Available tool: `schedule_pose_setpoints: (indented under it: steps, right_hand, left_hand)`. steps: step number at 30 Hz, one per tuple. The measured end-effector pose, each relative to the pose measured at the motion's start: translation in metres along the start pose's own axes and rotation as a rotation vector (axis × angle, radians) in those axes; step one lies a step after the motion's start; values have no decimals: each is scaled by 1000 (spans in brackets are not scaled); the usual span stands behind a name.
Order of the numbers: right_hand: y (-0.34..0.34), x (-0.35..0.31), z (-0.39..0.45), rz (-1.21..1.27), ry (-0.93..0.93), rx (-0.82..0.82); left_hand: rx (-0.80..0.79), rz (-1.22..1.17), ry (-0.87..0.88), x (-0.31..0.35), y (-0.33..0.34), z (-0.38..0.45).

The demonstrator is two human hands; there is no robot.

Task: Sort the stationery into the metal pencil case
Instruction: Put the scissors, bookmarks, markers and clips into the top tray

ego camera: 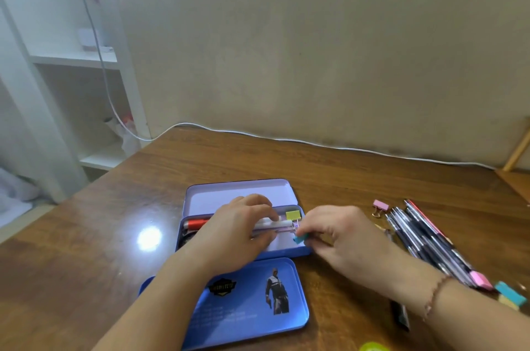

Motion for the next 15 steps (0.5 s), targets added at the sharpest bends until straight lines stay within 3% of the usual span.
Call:
schedule_pose_setpoints:
  steps: [4,15]
  right_hand:
    - [6,2,-6,-98,-18,54]
    - [7,6,-4,-164,-15,-83]
  left_hand:
    - [-2,8,9,-2,1,0]
    - [-8,24,9,-1,1,0]
Point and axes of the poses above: each hand's wrist, its own z-axis towards the middle knuckle, its own y-axis out of the palm, x = y × z, the point moved 4 cm from there along z, towards the middle knuckle, and after that the axes turned 3 degrees about -z, right-handed, at the moved point
